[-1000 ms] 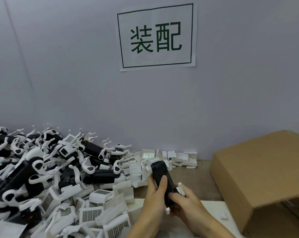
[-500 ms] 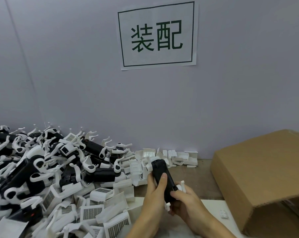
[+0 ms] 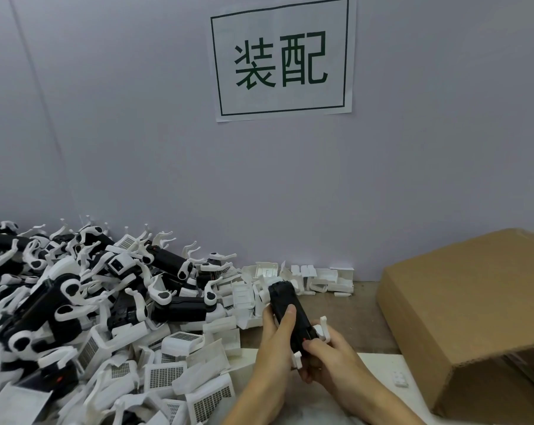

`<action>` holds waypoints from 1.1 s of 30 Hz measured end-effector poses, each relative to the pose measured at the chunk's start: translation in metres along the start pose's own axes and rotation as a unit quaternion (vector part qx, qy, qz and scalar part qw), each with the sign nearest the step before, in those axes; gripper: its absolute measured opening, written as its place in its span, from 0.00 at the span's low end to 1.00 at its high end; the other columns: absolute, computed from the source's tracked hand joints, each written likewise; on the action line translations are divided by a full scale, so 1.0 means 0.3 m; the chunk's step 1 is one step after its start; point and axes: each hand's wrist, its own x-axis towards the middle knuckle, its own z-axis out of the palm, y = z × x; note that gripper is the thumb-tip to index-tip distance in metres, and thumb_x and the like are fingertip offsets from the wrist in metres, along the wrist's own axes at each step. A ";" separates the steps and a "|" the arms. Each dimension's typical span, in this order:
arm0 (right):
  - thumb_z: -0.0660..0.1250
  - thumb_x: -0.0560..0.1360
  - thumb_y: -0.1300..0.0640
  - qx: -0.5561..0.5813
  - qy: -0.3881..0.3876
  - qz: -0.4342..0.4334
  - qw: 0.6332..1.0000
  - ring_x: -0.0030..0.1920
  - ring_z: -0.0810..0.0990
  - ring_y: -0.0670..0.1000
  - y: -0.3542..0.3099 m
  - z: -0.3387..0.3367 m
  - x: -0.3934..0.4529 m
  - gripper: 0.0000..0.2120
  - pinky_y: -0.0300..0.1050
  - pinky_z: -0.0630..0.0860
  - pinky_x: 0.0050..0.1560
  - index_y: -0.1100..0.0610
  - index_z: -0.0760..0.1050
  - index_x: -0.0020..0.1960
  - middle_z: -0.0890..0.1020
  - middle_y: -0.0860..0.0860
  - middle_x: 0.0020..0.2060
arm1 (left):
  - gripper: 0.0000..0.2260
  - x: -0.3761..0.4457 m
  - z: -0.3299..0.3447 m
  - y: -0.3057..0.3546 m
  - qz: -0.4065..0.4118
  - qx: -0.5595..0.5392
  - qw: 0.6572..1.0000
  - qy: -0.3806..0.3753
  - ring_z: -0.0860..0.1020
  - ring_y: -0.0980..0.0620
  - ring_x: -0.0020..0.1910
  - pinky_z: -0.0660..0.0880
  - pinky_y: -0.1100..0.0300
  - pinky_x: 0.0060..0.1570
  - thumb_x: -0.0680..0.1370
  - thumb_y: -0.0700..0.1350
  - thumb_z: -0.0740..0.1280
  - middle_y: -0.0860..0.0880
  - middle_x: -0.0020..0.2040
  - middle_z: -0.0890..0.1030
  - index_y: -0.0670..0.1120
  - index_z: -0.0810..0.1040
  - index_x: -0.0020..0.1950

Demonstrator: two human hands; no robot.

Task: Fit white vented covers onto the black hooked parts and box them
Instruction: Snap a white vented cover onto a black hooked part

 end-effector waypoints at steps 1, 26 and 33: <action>0.65 0.70 0.62 0.015 0.002 0.009 1.000 0.30 0.76 0.54 -0.003 0.000 0.001 0.15 0.46 0.73 0.31 0.61 0.75 0.57 0.80 0.58 0.34 | 0.08 0.000 0.001 0.001 0.002 -0.016 1.000 0.000 0.82 0.41 0.57 0.77 0.41 0.58 0.84 0.49 0.61 0.43 0.56 0.84 0.56 0.74 0.62; 0.67 0.77 0.48 -0.488 -0.109 -0.119 0.858 0.55 0.79 0.41 -0.011 0.150 -0.037 0.18 0.40 0.75 0.58 0.44 0.75 0.66 0.81 0.43 0.57 | 0.12 0.020 -0.070 0.156 0.201 -0.074 0.943 0.255 0.81 0.51 0.43 0.74 0.58 0.46 0.77 0.51 0.72 0.44 0.46 0.85 0.43 0.80 0.53; 0.63 0.77 0.63 -0.440 0.141 -0.084 0.883 0.31 0.77 0.41 -0.025 0.004 0.008 0.13 0.32 0.71 0.31 0.47 0.75 0.40 0.80 0.47 0.33 | 0.11 0.014 -0.033 0.100 0.118 -0.031 0.983 0.140 0.81 0.51 0.38 0.77 0.59 0.42 0.78 0.53 0.70 0.51 0.36 0.83 0.46 0.80 0.46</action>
